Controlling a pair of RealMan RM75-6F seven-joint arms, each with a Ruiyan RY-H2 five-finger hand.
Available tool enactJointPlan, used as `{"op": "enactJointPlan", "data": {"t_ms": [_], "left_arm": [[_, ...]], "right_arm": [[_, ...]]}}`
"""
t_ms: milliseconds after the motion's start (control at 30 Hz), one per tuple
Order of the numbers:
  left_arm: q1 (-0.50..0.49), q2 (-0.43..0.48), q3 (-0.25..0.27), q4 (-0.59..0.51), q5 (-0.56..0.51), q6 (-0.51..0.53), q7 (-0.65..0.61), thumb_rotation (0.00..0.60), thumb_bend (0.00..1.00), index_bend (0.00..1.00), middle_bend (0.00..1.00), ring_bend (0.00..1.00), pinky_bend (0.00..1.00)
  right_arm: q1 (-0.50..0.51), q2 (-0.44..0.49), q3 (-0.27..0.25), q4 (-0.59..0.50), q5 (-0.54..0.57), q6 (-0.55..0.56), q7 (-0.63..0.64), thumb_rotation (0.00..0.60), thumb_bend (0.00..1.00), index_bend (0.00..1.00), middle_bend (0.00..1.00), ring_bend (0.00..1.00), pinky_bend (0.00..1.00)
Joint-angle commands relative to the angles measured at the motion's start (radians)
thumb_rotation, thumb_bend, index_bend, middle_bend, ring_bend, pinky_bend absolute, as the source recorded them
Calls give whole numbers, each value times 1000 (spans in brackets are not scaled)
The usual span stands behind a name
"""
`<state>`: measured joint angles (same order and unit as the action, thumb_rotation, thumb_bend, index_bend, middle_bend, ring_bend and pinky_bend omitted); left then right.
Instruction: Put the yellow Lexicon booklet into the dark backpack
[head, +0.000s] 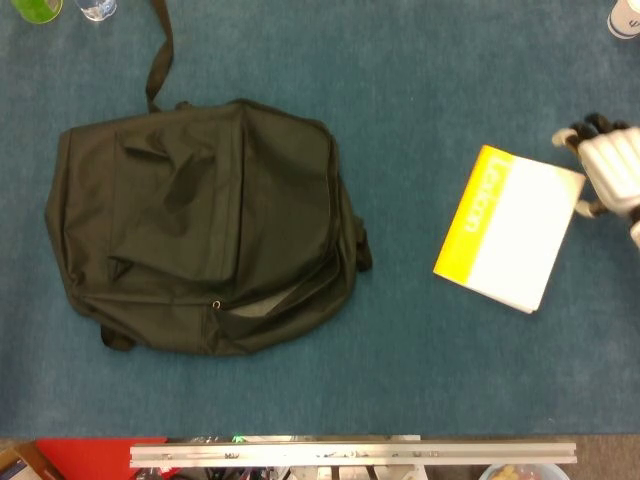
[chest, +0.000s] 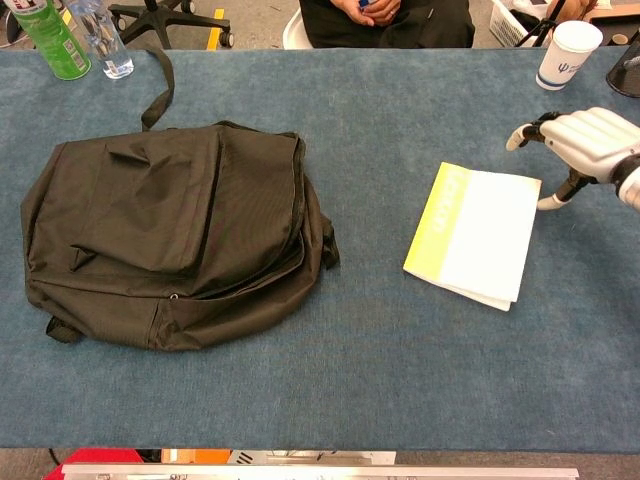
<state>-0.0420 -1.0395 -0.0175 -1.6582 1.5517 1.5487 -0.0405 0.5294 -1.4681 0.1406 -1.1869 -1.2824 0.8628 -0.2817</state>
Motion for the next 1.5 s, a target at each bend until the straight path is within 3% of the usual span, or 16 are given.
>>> {"op": "enactJointPlan", "data": {"t_ms": [33, 100, 233, 400, 533, 700, 900, 1167, 1500], "left_arm": [[0, -2, -3, 0, 3, 4, 0, 600, 221, 150, 215, 121, 170], [-1, 0, -2, -2, 7, 5, 1, 600, 221, 150, 215, 121, 170], [-3, 2, -2, -7, 9, 2, 9, 600, 221, 150, 215, 121, 170], [-9, 2, -1, -15, 14, -7, 28, 600, 221, 150, 214, 121, 170], [-13, -1, -3, -22, 18, -8, 38, 600, 221, 150, 214, 121, 170], [-13, 1, 0, -33, 22, -7, 44, 600, 221, 150, 214, 121, 170], [-3, 2, 4, -24, 20, 3, 27, 600, 221, 150, 215, 121, 170], [7, 3, 10, -10, 21, 11, 11, 600, 221, 150, 215, 121, 170], [10, 3, 11, 8, 21, 12, -6, 600, 220, 150, 215, 121, 170]], "right_arm": [[47, -31, 40, 36, 51, -44, 0, 600, 59, 278, 275, 151, 303], [54, -3, 36, 4, 52, -62, 7, 600, 60, 278, 275, 152, 303], [43, 151, 4, -176, 27, -112, 69, 600, 72, 278, 275, 152, 303], [6, 308, -50, -352, -83, -76, 155, 600, 84, 278, 301, 154, 302], [-11, 361, -89, -422, -189, -30, 234, 600, 86, 278, 341, 180, 302], [6, 341, -139, -442, -327, -3, 297, 600, 85, 278, 363, 188, 302], [58, 264, -173, -442, -393, -47, 296, 600, 85, 278, 365, 188, 302], [113, 166, -179, -435, -364, -136, 176, 600, 77, 278, 392, 188, 294], [129, 96, -180, -413, -314, -144, 104, 600, 49, 278, 411, 188, 273]]}}
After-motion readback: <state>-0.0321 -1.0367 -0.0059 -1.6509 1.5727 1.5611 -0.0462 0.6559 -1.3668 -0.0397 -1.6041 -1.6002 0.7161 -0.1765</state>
